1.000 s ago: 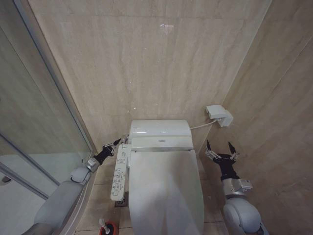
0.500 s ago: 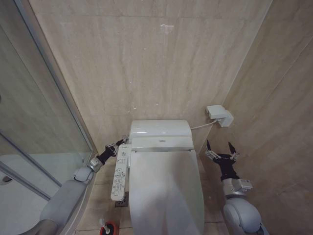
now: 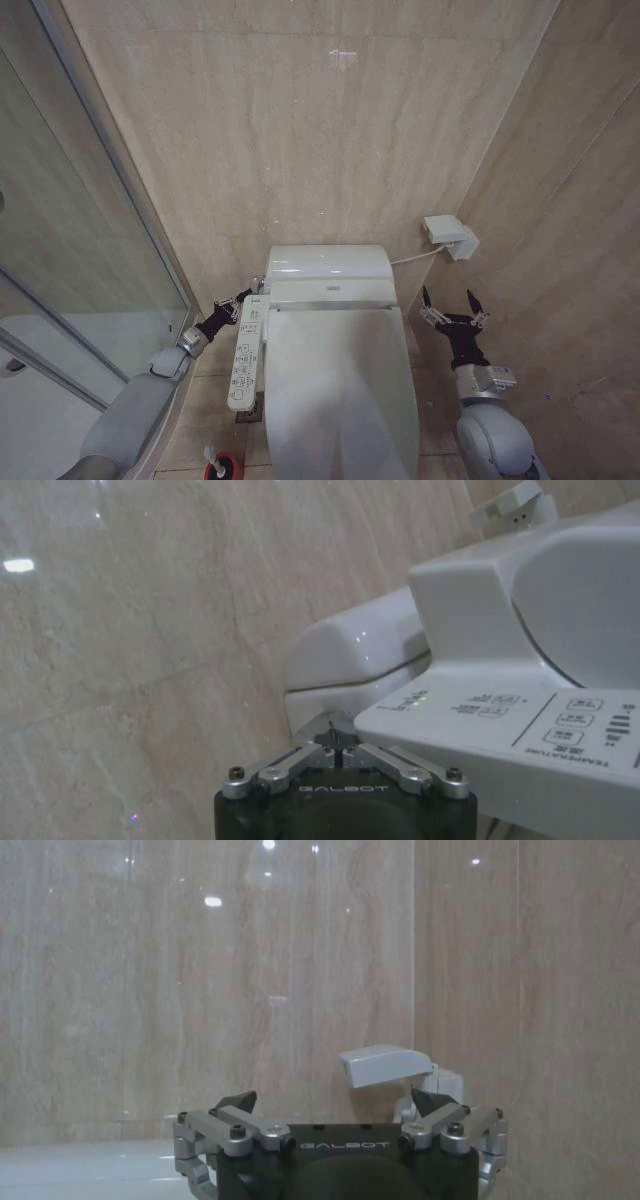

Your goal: Open the toilet lid, clean the toilet bowl with a toilet brush, close the toilet lid, and flush.

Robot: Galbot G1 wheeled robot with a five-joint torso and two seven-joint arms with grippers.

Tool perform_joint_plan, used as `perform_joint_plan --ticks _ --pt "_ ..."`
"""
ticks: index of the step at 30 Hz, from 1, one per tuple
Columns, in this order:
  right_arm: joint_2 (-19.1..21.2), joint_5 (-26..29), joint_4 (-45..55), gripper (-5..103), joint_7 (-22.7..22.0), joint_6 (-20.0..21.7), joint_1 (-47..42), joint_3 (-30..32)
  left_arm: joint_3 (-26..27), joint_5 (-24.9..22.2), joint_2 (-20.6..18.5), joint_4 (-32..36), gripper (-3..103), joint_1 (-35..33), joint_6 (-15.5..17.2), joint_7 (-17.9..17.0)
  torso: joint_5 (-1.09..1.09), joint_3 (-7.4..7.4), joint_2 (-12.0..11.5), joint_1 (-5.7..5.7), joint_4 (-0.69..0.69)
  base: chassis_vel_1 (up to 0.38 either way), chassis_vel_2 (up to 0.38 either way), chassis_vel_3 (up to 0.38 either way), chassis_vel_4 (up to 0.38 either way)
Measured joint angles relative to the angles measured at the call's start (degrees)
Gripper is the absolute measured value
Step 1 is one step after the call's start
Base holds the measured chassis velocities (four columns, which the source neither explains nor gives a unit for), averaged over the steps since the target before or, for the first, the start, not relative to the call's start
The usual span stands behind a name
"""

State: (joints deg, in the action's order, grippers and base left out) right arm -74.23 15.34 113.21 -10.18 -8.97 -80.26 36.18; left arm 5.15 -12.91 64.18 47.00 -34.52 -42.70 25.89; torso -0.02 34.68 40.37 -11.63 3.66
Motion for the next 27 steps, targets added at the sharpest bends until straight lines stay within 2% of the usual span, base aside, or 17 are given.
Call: perform_joint_plan --ticks 10,14,27 --pt "0.0 0.0 0.0 100 0.0 0.0 0.0 0.0 -0.37 0.09 1.46 -1.32 0 1.04 0.67 0.0 0.01 0.01 0.0 0.0 -0.03 0.0 0.0 0.0 0.0" --pt "0.0 0.0 0.0 100 0.0 0.0 0.0 0.0 -0.82 0.13 1.74 -1.76 0 1.87 1.28 0.01 0.02 0.01 0.0 0.0 0.01 0.0 0.0 0.0 0.0" --pt "0.0 0.0 0.0 100 0.0 0.0 0.0 0.0 -1.11 -0.02 2.69 -2.28 0 2.29 2.2 -0.06 -0.01 0.0 0.0 0.0 -0.01 0.0 0.0 0.0 0.0"
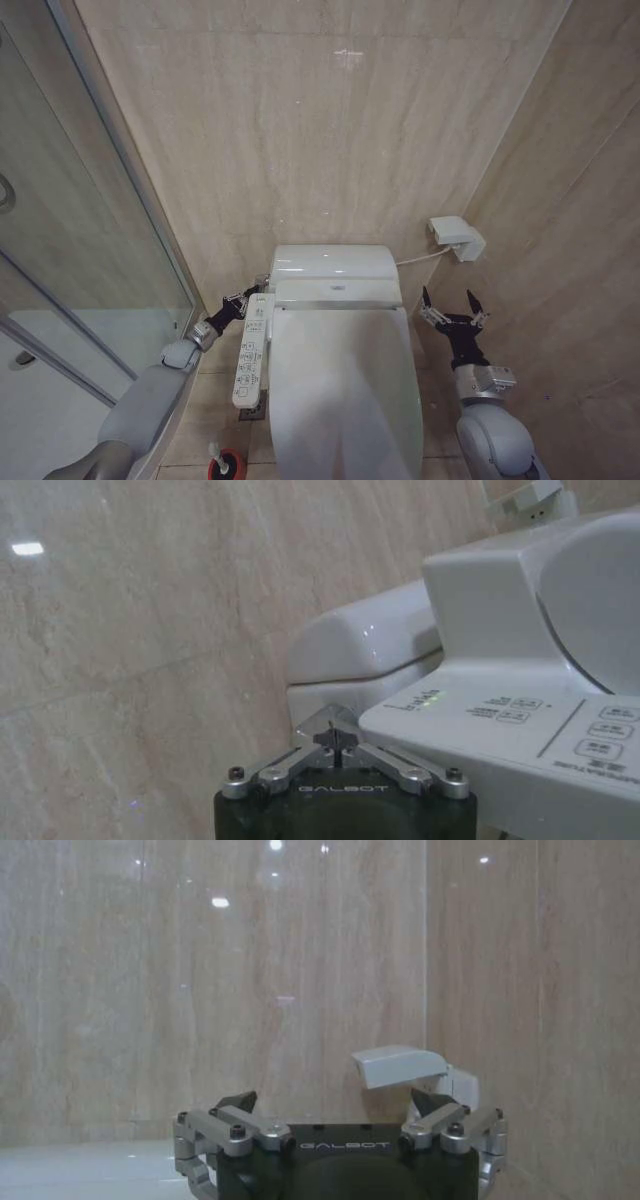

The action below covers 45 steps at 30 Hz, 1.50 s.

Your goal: Open the toilet lid, clean the toilet bowl with a toilet brush, close the toilet lid, and flush.

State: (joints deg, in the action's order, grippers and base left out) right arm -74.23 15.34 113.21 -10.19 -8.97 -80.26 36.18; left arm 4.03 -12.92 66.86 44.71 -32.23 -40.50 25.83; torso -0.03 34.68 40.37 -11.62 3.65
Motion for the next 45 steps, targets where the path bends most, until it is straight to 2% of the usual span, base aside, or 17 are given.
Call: perform_joint_plan --ticks 22,45 --pt "-0.01 0.0 0.01 100 0.0 0.0 0.0 0.0 1.66 0.1 0.7 0.38 0 -2.5 -0.37 -0.15 0.03 0.01 0.0 -0.01 0.02 0.0 0.0 0.0 0.0" --pt "0.0 0.0 0.0 100 0.0 0.0 0.0 0.0 0.5 0.38 0.26 -0.8 0 -0.01 0.12 0.1 0.03 0.02 -0.01 -0.01 0.01 0.0 0.0 0.0 0.0"
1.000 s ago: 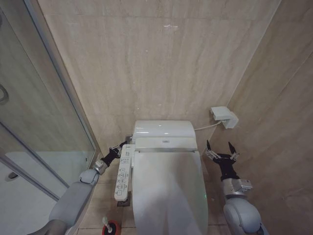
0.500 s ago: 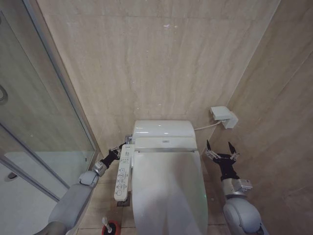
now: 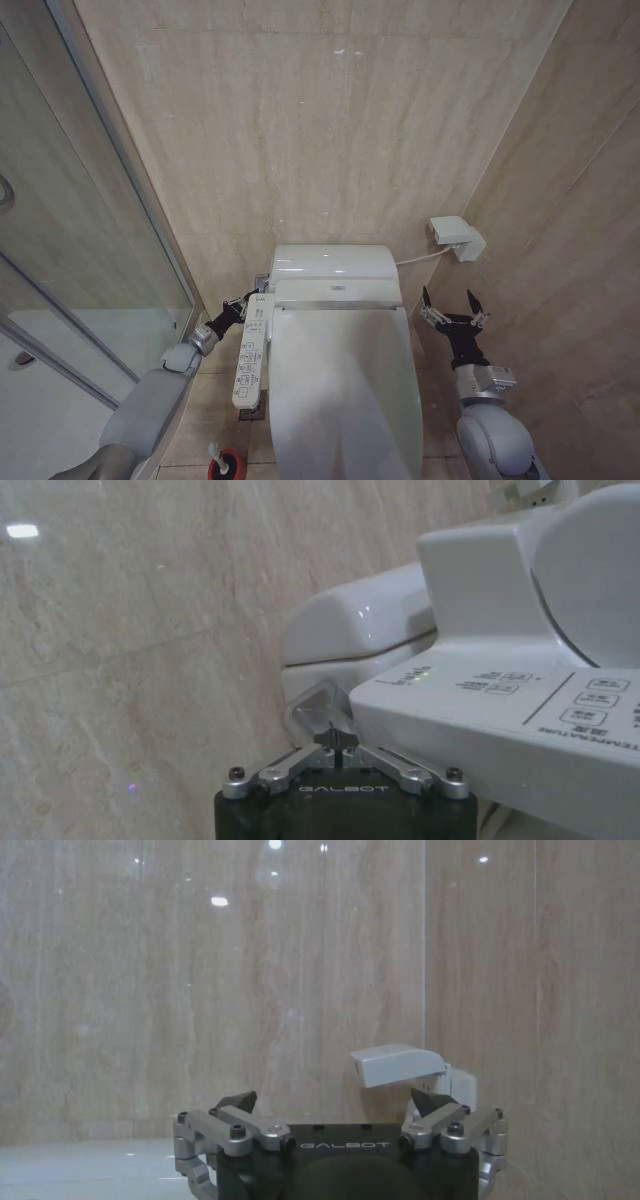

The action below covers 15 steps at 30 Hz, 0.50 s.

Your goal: Open the toilet lid, clean the toilet bowl with a toilet brush, close the toilet lid, and flush.

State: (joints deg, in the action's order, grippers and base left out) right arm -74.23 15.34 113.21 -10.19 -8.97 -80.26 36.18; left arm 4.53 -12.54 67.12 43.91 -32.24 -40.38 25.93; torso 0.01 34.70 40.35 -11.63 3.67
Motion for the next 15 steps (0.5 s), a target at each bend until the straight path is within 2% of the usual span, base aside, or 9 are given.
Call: perform_joint_plan --ticks 15 --pt "0.0 0.0 0.0 100 0.0 0.0 0.0 0.0 0.18 -0.26 -0.14 0.4 0 -0.1 0.03 -0.11 -0.01 -0.01 0.0 0.0 0.01 0.0 0.0 0.0 0.0"
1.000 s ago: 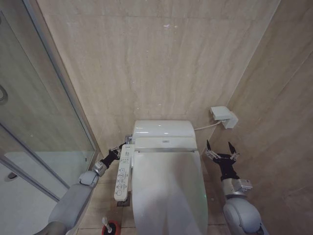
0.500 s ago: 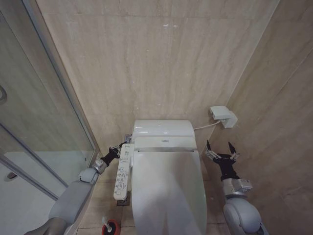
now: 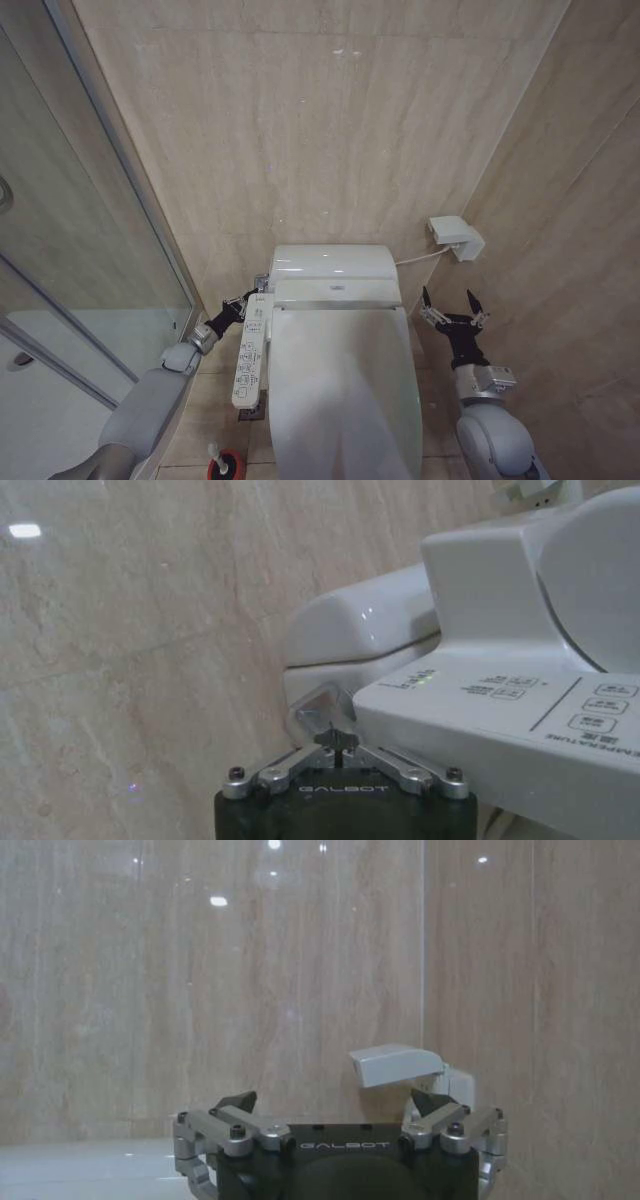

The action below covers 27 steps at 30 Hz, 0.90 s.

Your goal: Open the toilet lid, clean the toilet bowl with a toilet brush, close the toilet lid, and flush.

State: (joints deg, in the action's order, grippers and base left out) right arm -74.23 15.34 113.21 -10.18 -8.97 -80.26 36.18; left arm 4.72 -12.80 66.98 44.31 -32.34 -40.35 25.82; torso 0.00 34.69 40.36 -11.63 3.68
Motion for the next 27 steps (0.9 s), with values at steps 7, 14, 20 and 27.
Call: perform_joint_plan --ticks 7,14,20,27 --pt "0.0 0.0 0.0 100 0.0 0.0 0.0 0.0 0.02 -0.06 0.08 0.0 0 0.05 0.0 -0.04 0.0 0.0 0.01 0.0 -0.01 0.0 0.0 0.0 0.0" --pt "0.0 0.0 0.0 100 0.0 0.0 0.0 0.0 0.08 -0.08 0.11 0.0 0 0.06 0.0 -0.05 0.0 0.0 0.01 0.0 -0.01 0.0 0.0 0.0 0.0" --pt "0.0 0.0 0.0 100 0.0 0.0 0.0 0.0 0.26 -0.09 0.01 0.17 0 -0.01 0.0 -0.04 0.0 0.0 0.01 0.0 0.0 0.0 0.0 0.0 0.0" --pt "0.0 0.0 0.0 100 0.0 0.0 0.0 0.0 1.93 -0.13 0.08 1.81 0 -1.61 -0.09 -0.06 0.0 0.0 0.01 0.0 0.0 0.0 0.0 0.0 0.0"
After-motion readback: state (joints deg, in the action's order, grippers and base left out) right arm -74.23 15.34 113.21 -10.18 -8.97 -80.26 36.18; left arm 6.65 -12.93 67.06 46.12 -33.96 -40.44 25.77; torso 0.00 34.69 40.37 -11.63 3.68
